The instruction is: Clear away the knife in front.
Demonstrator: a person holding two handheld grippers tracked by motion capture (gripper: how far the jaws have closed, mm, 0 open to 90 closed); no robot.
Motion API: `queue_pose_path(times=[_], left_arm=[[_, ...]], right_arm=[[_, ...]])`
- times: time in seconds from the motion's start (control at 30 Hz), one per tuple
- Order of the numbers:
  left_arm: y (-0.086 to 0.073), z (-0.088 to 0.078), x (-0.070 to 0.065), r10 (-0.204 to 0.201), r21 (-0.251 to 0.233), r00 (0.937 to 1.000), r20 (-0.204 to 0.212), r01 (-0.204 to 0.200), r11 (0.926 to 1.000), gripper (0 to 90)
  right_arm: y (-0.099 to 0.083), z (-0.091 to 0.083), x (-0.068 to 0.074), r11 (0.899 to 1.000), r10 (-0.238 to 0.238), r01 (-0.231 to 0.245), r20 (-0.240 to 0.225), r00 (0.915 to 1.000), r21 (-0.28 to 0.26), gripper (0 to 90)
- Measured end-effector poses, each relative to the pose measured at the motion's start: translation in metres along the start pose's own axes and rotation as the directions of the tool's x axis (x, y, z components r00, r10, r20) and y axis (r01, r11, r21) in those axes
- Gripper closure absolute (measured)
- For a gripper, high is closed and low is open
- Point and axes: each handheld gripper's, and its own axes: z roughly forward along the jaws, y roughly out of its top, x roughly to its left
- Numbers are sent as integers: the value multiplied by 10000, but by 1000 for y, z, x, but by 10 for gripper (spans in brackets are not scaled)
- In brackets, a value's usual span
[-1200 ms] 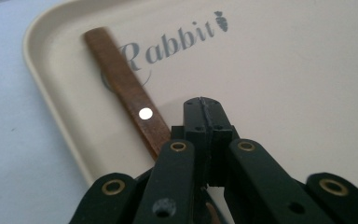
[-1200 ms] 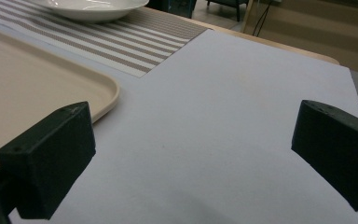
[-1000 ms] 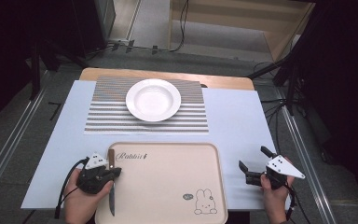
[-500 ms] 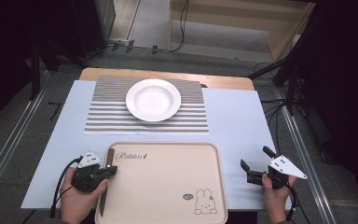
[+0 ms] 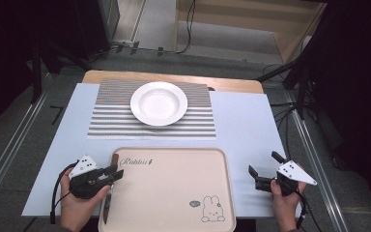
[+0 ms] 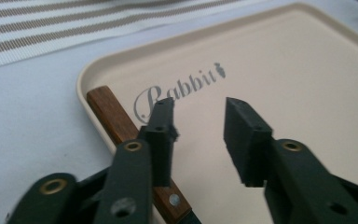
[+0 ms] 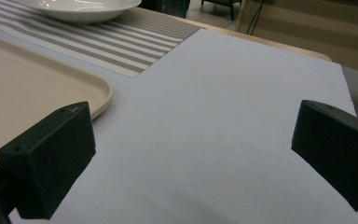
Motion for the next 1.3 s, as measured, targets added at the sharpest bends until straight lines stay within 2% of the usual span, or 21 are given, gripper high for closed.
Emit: queue_pose_path(times=[0.07, 0.23, 0.4, 0.47, 0.53, 0.6, 0.73, 1.3], left_arm=[[0, -2, 1, -78, -183, 10000, 61, 79, 9998, 585], [2, -11, 4, -67, -906, 9999, -106, 58, 9959, 430], [1, -16, 8, -89, -1103, 10000, -46, 83, 9939, 334], [1, -21, 10, -59, -1325, 10000, -14, 56, 9912, 300], [1, -22, 12, -66, -1404, 10000, 31, 70, 9901, 298], [1, -25, 13, -81, -1559, 10000, -7, 79, 9877, 260], [1, -30, 19, -247, -1661, 9997, -34, 238, 9858, 199], [1, -49, 33, -316, -2224, 9992, -247, 254, 9746, 10]], right_arm=[[0, 0, 0, 10000, 11, -11, -14, 10000, -11, 0], [0, 0, 0, 10000, -61, 60, -69, 10000, -17, 0], [0, 0, 0, 10000, -76, 76, -67, 9999, -12, 0], [0, 0, 0, 9999, -112, 112, -60, 9999, -4, 0], [0, 0, 0, 9999, -115, 115, -57, 9999, -1, 0], [0, 0, 1, 10000, -76, 76, -42, 10000, 44, 0], [0, 0, 1, 9999, -96, 96, -22, 10000, 44, 0], [0, 0, 1, 9999, -102, 102, -38, 9999, 29, 0]])
